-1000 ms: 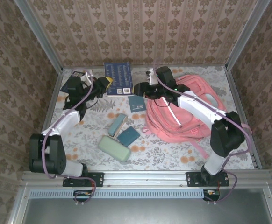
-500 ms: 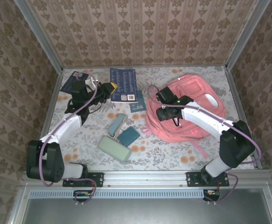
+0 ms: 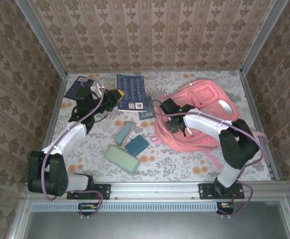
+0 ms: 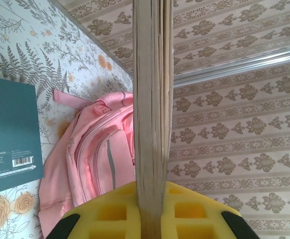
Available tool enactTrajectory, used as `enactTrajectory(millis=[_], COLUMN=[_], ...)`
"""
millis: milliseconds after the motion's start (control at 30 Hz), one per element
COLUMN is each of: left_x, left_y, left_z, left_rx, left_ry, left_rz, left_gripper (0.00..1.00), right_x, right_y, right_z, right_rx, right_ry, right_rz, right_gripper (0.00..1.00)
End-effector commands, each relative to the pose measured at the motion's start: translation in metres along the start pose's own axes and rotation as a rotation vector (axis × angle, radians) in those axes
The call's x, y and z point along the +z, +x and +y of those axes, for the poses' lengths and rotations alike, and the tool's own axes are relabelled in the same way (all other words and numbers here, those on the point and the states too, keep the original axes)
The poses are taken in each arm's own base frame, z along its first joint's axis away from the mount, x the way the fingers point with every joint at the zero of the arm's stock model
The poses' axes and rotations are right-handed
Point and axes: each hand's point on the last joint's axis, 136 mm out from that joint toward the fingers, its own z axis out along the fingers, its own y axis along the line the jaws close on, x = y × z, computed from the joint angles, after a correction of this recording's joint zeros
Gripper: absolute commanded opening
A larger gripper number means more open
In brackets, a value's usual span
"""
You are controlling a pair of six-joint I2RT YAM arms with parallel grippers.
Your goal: Pack the student bag
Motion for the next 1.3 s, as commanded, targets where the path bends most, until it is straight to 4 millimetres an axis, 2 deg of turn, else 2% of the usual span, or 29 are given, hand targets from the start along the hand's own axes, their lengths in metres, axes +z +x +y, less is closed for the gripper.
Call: enactTrajectory(millis=[0, 33, 100, 233, 367, 600, 767, 1000, 1167, 1267], left_x=[-0.007, -0.007, -0.008, -0.006, 0.004, 0.031, 0.063, 0.124, 0.160, 0.182], left_y=[0.001, 0.002, 0.002, 0.003, 0.009, 0.027, 0.053, 0.091, 0.112, 0.127], left_z=[-0.017, -0.017, -0.017, -0.012, 0.000, 0.022, 0.043, 0.028, 0.027, 0.018], left_rx=[0.076, 0.081, 0.091, 0.078, 0.063, 0.050, 0.009, 0.045, 0.012, -0.005], left_ry=[0.030, 0.027, 0.020, 0.016, -0.009, -0.103, -0.178, -0.138, -0.103, -0.059], left_rz=[-0.007, -0.005, -0.005, -0.007, -0.004, -0.038, -0.051, -0.003, 0.004, 0.002], left_gripper=[0.00, 0.00, 0.00, 0.00, 0.00, 0.00, 0.00, 0.00, 0.00, 0.00], right_x=[0.000, -0.004, -0.016, -0.054, -0.084, -0.113, -0.130, -0.150, -0.160, -0.165], right_y=[-0.005, -0.008, -0.015, -0.040, -0.061, -0.086, -0.096, -0.105, -0.109, -0.111], right_z=[-0.002, -0.002, -0.003, -0.010, -0.023, -0.057, -0.072, -0.083, -0.095, -0.102], right_rx=[-0.008, 0.000, 0.019, 0.083, 0.183, 0.384, 0.500, 0.626, 0.686, 0.718], right_ry=[0.025, 0.020, 0.005, -0.045, -0.120, -0.215, -0.311, -0.479, -0.552, -0.595], right_rz=[-0.010, -0.018, -0.050, -0.141, -0.188, -0.245, -0.290, -0.343, -0.366, -0.377], right_gripper=[0.08, 0.00, 0.00, 0.00, 0.00, 0.00, 0.00, 0.00, 0.00, 0.00])
